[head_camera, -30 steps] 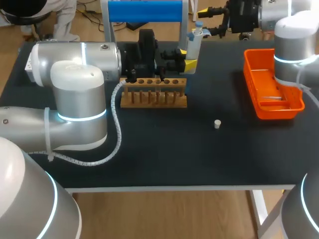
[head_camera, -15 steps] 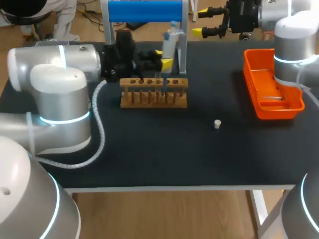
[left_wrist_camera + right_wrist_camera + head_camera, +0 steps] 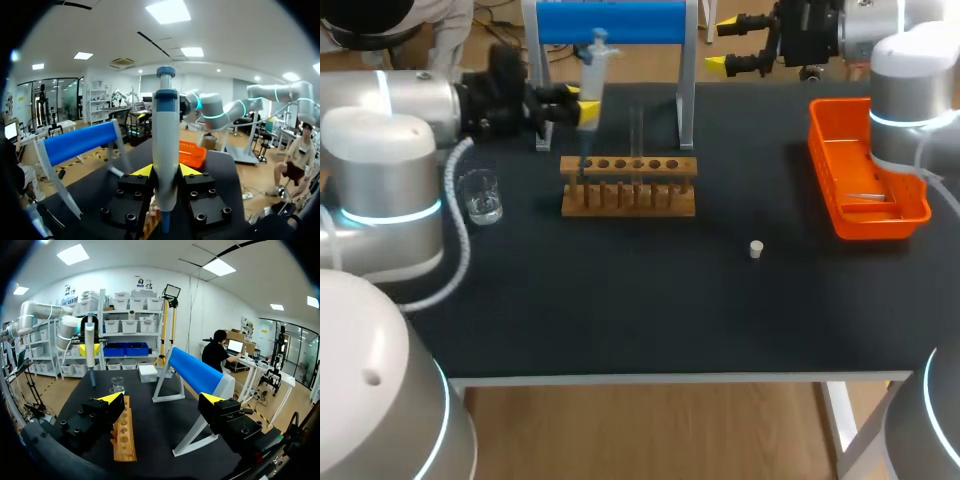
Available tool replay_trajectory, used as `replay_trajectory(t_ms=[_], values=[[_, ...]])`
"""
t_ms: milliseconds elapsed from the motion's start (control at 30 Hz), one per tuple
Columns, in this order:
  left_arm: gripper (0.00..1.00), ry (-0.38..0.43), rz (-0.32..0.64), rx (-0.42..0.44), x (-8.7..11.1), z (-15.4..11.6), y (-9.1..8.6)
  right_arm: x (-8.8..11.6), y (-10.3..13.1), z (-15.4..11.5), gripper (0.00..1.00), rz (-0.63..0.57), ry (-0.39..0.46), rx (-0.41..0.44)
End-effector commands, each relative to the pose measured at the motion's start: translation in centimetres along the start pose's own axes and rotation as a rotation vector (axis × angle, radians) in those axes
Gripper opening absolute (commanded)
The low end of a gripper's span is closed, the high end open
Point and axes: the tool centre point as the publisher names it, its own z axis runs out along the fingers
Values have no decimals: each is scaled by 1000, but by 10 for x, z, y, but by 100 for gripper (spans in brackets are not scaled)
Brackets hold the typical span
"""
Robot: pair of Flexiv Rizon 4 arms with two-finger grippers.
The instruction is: Invert the test tube, pick up the pipette, mount the tip to pipette, aspirate from beaker and dispense into the tube, eject the tip, return the pipette, and cap with the stopper.
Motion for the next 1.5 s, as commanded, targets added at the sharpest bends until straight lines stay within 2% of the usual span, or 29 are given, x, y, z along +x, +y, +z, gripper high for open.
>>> replay_trajectory(t_ms=[33,433,600,1100,1367,1500], values=[[0,28,-9,-33,-18,-22,-2,-1,0,-1,100,1,5,4],[0,-40,-39,-85,-71,-38,10,-1,0,-1,100,1,5,4],[0,-61,-43,-114,-84,-35,10,-1,0,-1,100,1,5,4],[0,-215,-121,-177,-128,-28,13,-1,0,-1,100,1,5,4],[0,-307,-145,-204,-150,-26,4,-1,0,-1,100,1,5,4],[0,-327,-149,-213,-157,-19,2,-1,0,-1,100,1,5,4]])
